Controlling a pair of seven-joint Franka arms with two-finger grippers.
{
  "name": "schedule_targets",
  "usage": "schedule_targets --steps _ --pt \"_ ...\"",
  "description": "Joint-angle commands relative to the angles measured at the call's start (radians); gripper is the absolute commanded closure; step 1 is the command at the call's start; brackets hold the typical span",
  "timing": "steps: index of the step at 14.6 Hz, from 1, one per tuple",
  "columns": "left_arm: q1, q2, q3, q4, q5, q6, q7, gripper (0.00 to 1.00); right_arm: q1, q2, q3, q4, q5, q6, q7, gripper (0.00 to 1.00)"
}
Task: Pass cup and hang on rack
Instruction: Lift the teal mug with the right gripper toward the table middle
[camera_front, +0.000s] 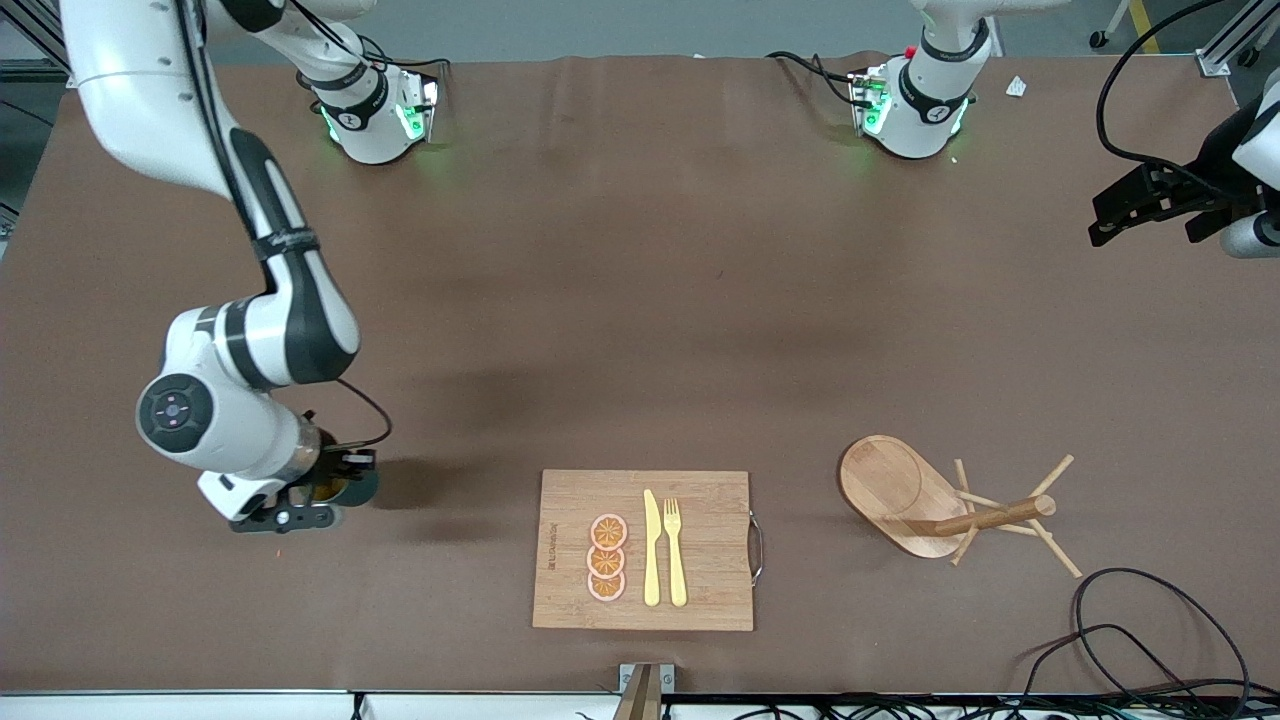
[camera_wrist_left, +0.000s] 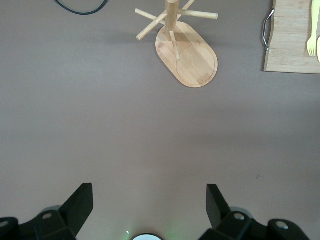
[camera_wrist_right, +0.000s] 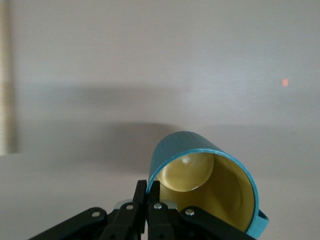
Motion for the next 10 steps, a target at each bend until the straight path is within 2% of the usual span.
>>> schedule_targets --steps 1,4,7,10 --pt "0.004 -0.012 -0.001 0.011 -0.011 -0.011 0.011 0.00 0.113 0.002 -0.006 0.093 -0.004 -0.074 0.133 0.99" --pt "0.004 -0.010 -0.001 0.011 -0.009 -0.011 0.017 0.00 0.243 0.008 -0.004 0.143 0.001 -0.069 0.281 0.99" --pt "0.004 -0.006 -0.001 0.011 -0.011 -0.011 0.014 0.00 0.360 0.040 -0.004 0.179 0.064 -0.049 0.393 1.00" --pt "0.004 -0.006 -0.001 0.011 -0.006 -0.011 0.011 0.00 0.449 0.087 -0.004 0.203 0.119 0.026 0.464 1.00"
